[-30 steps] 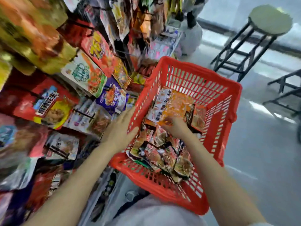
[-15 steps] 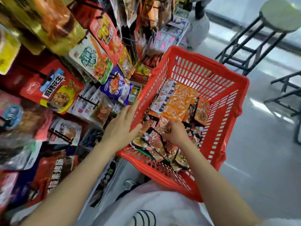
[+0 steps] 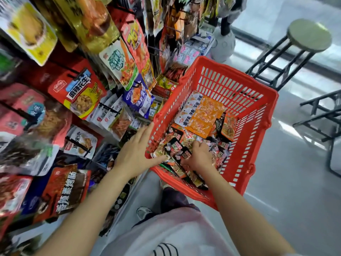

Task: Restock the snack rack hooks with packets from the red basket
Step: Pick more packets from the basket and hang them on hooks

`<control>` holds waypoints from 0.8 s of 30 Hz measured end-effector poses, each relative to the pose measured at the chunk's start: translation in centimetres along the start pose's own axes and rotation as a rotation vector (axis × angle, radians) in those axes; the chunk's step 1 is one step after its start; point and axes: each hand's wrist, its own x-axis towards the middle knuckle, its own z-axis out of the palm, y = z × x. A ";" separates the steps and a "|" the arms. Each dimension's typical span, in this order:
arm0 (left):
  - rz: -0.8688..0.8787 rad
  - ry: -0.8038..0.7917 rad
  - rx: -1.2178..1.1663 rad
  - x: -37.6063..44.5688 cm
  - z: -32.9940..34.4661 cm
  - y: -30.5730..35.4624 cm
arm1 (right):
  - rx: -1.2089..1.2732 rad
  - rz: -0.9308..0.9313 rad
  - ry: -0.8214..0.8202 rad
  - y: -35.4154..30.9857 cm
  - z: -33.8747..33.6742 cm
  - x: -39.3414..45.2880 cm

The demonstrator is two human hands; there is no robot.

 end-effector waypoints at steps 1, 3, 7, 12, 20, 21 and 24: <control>0.001 -0.007 0.006 -0.1 0.0 -0.1 | -0.021 -0.026 0.008 -0.2 0.0 0.0; 0.000 -0.014 0.000 -0.3 0.0 -0.2 | -0.050 -0.072 0.012 -0.5 0.0 0.3; -0.027 -0.029 -0.047 -0.4 -0.1 0.0 | 0.152 -0.102 0.016 -0.6 -0.5 0.9; -0.032 -0.038 -0.053 -0.5 -0.4 0.2 | 0.676 0.045 0.062 -1.1 -1.5 1.1; -0.033 -0.038 -0.046 -0.2 0.1 -0.3 | 0.523 0.045 -0.115 -0.7 -0.7 1.0; -0.030 -0.035 -0.047 -0.2 0.2 -0.4 | 0.520 0.040 -0.079 -0.8 -0.9 1.1; -0.026 -0.032 -0.040 -0.2 0.3 -0.4 | 0.542 0.038 -0.047 -1.6 -1.3 1.3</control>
